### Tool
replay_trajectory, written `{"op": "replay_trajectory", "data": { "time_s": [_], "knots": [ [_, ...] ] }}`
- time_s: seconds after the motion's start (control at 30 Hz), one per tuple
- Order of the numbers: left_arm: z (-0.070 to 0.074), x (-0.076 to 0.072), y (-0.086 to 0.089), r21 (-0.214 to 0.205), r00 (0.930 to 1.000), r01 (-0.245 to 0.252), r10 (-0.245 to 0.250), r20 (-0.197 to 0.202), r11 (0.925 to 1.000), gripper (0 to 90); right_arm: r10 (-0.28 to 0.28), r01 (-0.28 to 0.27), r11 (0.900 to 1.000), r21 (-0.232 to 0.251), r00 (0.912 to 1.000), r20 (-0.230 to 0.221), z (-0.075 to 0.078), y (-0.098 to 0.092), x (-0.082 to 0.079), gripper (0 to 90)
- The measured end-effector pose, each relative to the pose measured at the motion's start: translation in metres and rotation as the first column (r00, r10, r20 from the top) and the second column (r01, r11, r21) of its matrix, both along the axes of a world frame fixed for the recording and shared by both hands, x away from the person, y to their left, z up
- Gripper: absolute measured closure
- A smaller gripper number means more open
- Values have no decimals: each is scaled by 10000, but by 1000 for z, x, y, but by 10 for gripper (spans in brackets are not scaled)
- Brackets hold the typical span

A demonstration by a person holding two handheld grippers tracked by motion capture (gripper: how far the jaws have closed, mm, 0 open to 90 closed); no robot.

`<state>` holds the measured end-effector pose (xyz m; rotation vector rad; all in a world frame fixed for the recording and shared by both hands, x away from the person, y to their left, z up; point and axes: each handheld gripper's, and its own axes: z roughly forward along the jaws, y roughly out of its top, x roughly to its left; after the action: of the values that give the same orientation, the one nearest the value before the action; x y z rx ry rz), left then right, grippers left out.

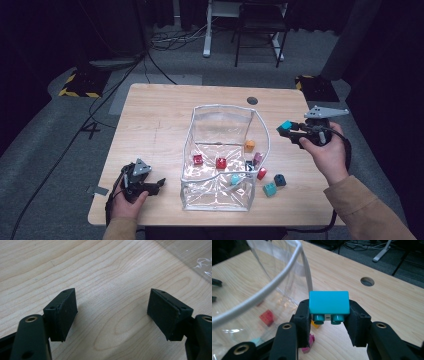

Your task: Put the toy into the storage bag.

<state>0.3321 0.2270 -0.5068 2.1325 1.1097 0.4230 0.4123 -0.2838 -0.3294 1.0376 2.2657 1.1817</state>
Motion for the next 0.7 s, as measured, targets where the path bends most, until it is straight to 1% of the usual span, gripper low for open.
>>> {"op": "replay_trajectory", "data": {
  "time_s": [0.07,0.17,0.27,0.43,0.6,0.7],
  "knots": [
    [0,0,0,-2,10000,1,-1,-2,10000,242,42,-43,9999,158,10000,87,6,0,-1,589],
    [0,0,0,-3,10000,2,-2,-1,10000,242,124,-132,9996,261,9995,295,16,2,-3,589],
    [0,0,0,-3,10000,3,-3,-3,10000,243,221,-234,9994,270,9986,472,25,6,-5,589],
    [0,0,0,-25,10000,-4,4,-12,10000,242,403,-423,9986,325,9974,594,35,13,-5,589],
    [0,0,0,4,10000,9,-9,-8,10000,242,722,-744,9967,337,9953,642,42,26,-4,589],
    [0,0,0,3,10000,6,-6,-6,10000,242,977,-999,9944,344,9933,616,45,38,-2,589]
  ]
}}
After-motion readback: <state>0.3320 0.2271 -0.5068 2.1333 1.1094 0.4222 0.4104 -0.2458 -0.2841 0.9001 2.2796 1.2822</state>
